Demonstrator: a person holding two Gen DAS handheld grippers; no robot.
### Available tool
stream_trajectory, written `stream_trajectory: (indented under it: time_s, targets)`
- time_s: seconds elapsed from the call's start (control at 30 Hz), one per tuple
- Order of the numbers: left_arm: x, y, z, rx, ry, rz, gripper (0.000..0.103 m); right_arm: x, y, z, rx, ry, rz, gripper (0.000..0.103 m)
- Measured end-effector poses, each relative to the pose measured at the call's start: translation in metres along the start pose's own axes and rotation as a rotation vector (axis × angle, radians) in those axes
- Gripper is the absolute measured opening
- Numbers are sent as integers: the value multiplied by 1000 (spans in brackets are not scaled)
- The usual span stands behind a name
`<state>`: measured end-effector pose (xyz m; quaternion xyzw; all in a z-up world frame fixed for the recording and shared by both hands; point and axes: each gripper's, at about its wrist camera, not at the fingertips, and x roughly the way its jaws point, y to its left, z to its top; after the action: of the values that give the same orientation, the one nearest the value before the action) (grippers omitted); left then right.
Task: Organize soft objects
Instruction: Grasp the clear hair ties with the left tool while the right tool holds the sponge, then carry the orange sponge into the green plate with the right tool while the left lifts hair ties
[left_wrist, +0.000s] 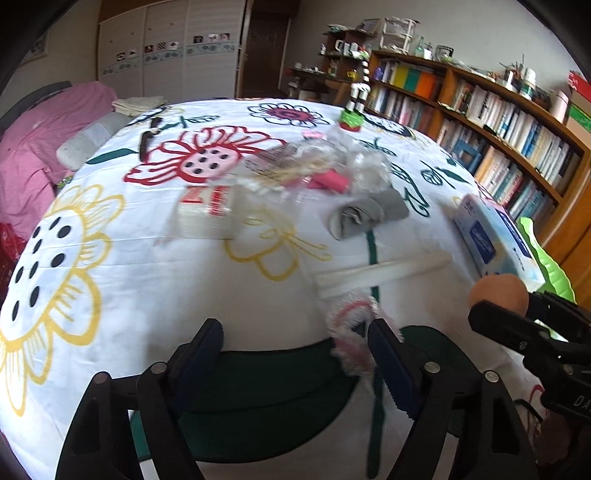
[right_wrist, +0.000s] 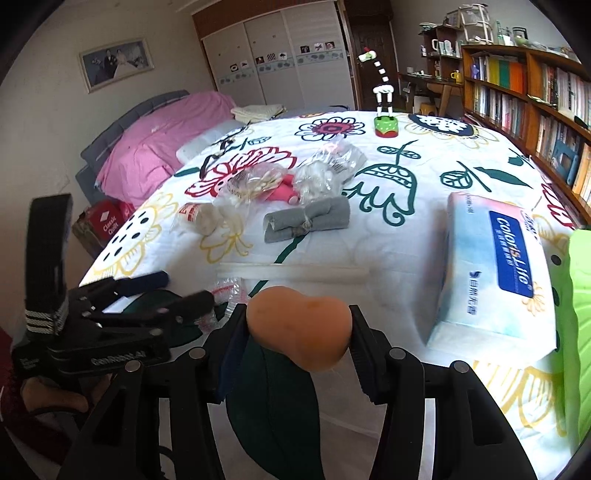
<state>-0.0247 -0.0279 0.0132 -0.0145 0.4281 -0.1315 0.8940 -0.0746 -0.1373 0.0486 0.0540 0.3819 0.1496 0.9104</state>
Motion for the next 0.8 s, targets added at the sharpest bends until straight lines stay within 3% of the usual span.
stream_trajectory:
  time_s: [0.17,0.27,0.37,0.53,0.8]
  targets:
    - [4,-16,0,36,17,-21,84,-10,-7,0,20,-34,4,53]
    - [8,-23,0,52,20,3,81,-17,-12,0,31,-55,4,53]
    - [10,-28,1,64,11,33,67,-23,-16,0,38,-70,1,53]
    - [9,-35,0,73,2,8,25,-33,-25,-1,54,-97,-15,53]
    - [-4,-35,9,86,-49,20,8,-52,-46,-1,99,-141,-42,53]
